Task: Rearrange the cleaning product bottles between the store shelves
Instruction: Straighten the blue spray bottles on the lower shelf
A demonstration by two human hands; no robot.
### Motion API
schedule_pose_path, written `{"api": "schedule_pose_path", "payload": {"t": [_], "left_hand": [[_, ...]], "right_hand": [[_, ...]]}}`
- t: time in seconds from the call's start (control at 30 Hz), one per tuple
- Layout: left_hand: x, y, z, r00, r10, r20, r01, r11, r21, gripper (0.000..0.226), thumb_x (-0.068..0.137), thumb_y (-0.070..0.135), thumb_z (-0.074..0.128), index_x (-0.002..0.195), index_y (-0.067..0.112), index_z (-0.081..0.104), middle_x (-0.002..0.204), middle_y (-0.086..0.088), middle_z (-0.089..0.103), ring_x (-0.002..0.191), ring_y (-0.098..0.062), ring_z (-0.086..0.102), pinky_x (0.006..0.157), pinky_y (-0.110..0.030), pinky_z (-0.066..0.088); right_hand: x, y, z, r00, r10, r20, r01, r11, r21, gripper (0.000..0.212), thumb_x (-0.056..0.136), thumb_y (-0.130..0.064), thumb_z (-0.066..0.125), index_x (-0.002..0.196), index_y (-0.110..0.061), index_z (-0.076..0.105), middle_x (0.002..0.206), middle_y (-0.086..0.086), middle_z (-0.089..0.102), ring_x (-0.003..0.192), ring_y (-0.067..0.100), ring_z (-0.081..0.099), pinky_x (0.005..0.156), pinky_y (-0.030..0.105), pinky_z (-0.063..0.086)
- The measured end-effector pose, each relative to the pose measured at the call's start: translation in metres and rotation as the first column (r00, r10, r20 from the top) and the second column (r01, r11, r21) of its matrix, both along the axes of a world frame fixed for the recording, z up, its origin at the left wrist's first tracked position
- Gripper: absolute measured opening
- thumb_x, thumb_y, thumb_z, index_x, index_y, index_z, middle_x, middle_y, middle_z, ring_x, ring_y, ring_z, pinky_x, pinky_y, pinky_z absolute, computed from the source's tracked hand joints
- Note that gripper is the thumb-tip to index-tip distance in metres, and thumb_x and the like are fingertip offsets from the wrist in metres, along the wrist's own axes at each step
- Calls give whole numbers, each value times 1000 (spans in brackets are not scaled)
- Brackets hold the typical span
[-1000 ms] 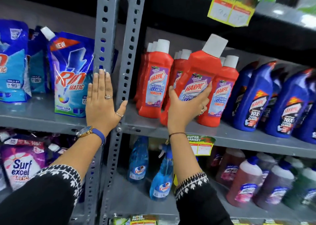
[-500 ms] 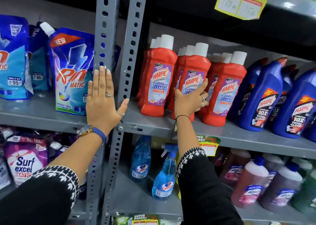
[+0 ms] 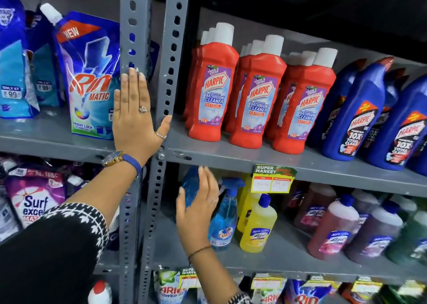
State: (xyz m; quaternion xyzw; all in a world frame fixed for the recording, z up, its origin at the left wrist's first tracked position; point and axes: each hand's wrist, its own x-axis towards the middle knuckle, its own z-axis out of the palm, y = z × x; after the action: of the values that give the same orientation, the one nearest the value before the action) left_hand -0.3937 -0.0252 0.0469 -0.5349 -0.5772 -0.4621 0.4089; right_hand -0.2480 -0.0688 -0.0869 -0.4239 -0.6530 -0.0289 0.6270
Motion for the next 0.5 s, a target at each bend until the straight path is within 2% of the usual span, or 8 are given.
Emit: {"api": "schedule_pose_path", "payload": {"t": [0.07,0.1,0.17,0.23,0.3,0.37,0.4,0.5], "left_hand": [[0,0,1,1000,-2,-6,2,1000,13,81,94,48,39,149,-3,7,155,-22,10,144,-31,5,117,-34,-4],[0,0,0,1000,-3,-9,3,1000,20,81,94,48,39,149,-3,8,155,-22,11,143,-32,5,117,-34,-4],[0,1,1,1000,-2,-10,2,1000,28,80,94,47,40,148,-4,9,154,-23,12,143,-32,6,117,-34,-3],[1,1,1,1000,4,-11,-3,999,32,80,94,47,40,148,-3,9,154,-23,13,143,-32,7,117,-34,-3],[0,1,1,1000,10,-11,-10,999,35,80,94,47,41,148,-4,10,154,-23,14,143,-33,8,118,-34,-3],[0,1,1,1000,8,-10,-8,999,32,80,94,47,41,148,-4,11,154,-23,14,143,-33,9,118,-34,-2],[0,1,1,1000,8,-9,-8,1000,30,80,94,47,41,148,-4,12,154,-23,14,143,-33,9,118,-34,-2],[0,1,1,1000,12,-9,-12,999,31,81,94,48,41,148,-5,12,154,-23,14,143,-33,9,117,-33,-3]], "right_hand": [[15,10,-38,987,-102,-128,85,988,-131,51,85,-25,54,133,-26,36,132,0,42,127,10,33,105,37,31],[26,18,-52,963,-175,-207,132,970,-205,51,83,-26,57,131,-22,39,131,6,45,126,17,36,103,41,32],[50,36,-69,906,-298,-301,176,911,-372,68,78,-27,71,134,-13,36,136,18,42,128,35,36,106,48,32],[71,50,-79,896,-329,-297,136,842,-522,93,69,-28,82,142,-9,27,146,21,32,135,38,27,110,50,28],[84,56,-85,925,-261,-277,50,804,-592,103,66,-24,84,145,-6,20,150,19,28,139,34,22,110,37,31],[91,61,-92,922,-221,-318,-33,773,-634,92,70,-15,82,143,-5,27,144,13,39,133,29,35,88,9,42],[94,63,-96,922,-220,-318,-40,762,-646,80,71,-14,81,138,-7,36,136,9,48,125,28,46,78,8,46],[92,65,-103,927,-267,-264,33,758,-651,58,70,-23,82,119,-13,54,116,8,65,107,29,62,86,36,53]]}}
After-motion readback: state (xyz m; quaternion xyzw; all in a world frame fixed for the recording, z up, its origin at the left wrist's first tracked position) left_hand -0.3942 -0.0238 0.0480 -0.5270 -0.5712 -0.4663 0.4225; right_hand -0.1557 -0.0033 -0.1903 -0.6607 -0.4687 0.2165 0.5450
